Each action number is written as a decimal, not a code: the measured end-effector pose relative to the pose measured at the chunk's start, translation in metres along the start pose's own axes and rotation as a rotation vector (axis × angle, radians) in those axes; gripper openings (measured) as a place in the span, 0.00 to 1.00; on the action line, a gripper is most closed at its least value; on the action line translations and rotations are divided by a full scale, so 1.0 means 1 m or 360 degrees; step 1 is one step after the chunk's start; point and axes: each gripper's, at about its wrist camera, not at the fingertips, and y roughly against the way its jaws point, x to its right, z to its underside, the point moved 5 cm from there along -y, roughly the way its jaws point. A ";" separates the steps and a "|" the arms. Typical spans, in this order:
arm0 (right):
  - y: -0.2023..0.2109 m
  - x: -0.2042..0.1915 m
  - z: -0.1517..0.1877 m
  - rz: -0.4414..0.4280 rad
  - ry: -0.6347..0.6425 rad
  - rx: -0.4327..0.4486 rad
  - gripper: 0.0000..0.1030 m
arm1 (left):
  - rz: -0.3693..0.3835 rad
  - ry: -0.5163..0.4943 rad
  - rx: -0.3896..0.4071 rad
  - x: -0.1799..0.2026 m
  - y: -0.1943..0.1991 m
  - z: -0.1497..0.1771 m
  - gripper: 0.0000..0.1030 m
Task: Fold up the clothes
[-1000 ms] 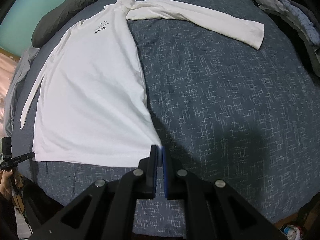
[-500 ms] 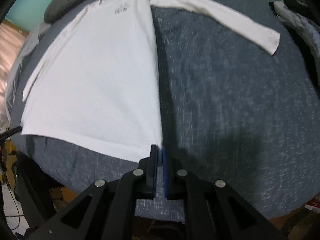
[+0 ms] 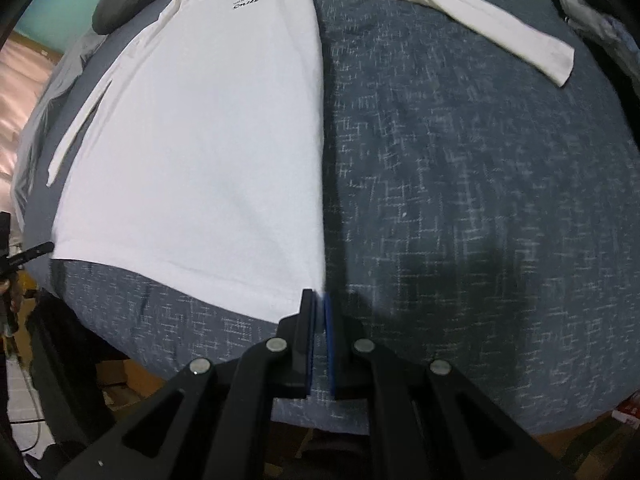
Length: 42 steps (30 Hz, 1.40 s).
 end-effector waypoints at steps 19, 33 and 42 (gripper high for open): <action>-0.004 0.024 -0.014 -0.0174 -0.0191 0.0067 0.36 | 0.0023 0.0103 0.0036 -0.019 0.001 0.004 0.24; -0.019 0.013 -0.016 -0.0155 -0.0126 0.0021 0.05 | 0.0007 0.0012 0.0003 -0.020 -0.003 0.020 0.04; -0.012 0.019 -0.011 -0.0133 -0.0107 0.0025 0.04 | 0.0007 0.0012 0.0005 -0.027 0.005 0.036 0.04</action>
